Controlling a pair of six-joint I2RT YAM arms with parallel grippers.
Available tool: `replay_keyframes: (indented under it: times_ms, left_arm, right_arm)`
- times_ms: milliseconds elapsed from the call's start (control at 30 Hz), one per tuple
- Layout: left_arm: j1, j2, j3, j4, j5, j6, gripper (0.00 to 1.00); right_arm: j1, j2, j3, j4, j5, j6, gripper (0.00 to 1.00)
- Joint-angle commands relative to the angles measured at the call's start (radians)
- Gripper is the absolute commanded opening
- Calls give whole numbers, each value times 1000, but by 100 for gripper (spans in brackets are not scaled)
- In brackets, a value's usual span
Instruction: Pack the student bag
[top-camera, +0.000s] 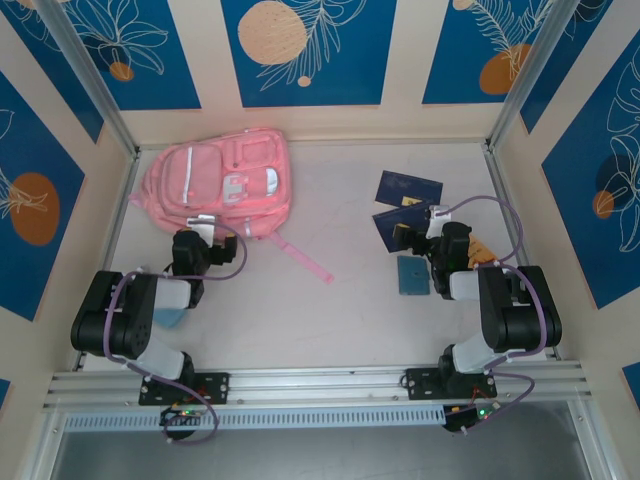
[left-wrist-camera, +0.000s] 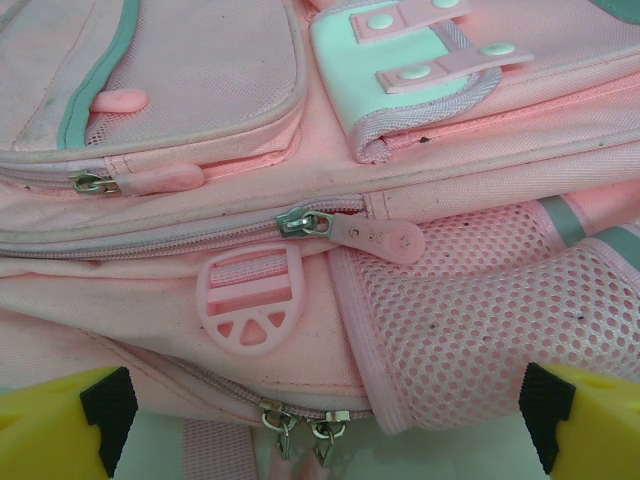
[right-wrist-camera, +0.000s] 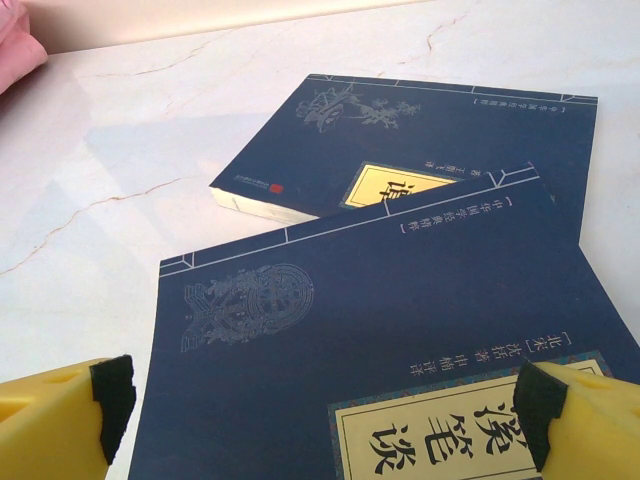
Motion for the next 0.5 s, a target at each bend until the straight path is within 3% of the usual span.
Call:
replay_keyframes:
  times_ms: [0, 233, 467]
  left_arm:
    - [15, 6, 21, 37, -9, -15, 100]
    - [15, -79, 2, 2, -68, -36, 100]
    - [15, -333, 73, -350, -99, -83, 100]
  right_arm:
    - [-7, 7, 20, 34, 7, -26, 99]
    - [-9, -89, 18, -32, 36, -15, 99]
    - [1, -328, 75, -323, 140, 53, 99]
